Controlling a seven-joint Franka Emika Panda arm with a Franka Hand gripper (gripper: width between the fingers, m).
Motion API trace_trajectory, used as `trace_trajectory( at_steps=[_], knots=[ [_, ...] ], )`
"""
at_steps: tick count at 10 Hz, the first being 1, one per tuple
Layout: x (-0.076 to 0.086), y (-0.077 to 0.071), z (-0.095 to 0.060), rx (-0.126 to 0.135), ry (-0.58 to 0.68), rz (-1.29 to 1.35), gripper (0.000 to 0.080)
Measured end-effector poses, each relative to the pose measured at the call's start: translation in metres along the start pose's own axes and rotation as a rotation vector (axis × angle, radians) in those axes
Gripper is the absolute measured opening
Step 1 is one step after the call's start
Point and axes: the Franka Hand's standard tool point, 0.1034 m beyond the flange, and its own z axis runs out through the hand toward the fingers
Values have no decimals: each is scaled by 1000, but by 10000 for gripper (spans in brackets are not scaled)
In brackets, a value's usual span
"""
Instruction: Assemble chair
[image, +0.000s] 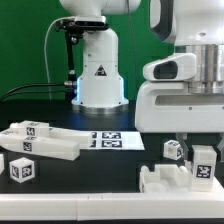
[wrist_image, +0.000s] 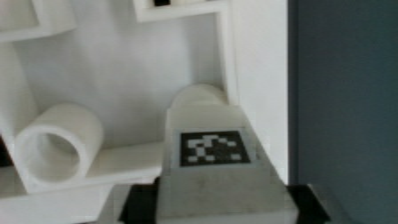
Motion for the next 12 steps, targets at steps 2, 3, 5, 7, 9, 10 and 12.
trace_trajectory(
  at_steps=[2,3,5,7,9,10,12],
  knots=[
    [-2,1,1,5,-5,399,284],
    [-1,2,2,21,-18,599,284],
    [-1,2,2,28,-47,829,284],
    [-2,-1,2,20,-56,940,284],
    [-1,0,2,21,-53,840,285],
    [-1,0,2,29,-44,717,450],
    [2,0,1,28,-21,365,634]
  ],
)
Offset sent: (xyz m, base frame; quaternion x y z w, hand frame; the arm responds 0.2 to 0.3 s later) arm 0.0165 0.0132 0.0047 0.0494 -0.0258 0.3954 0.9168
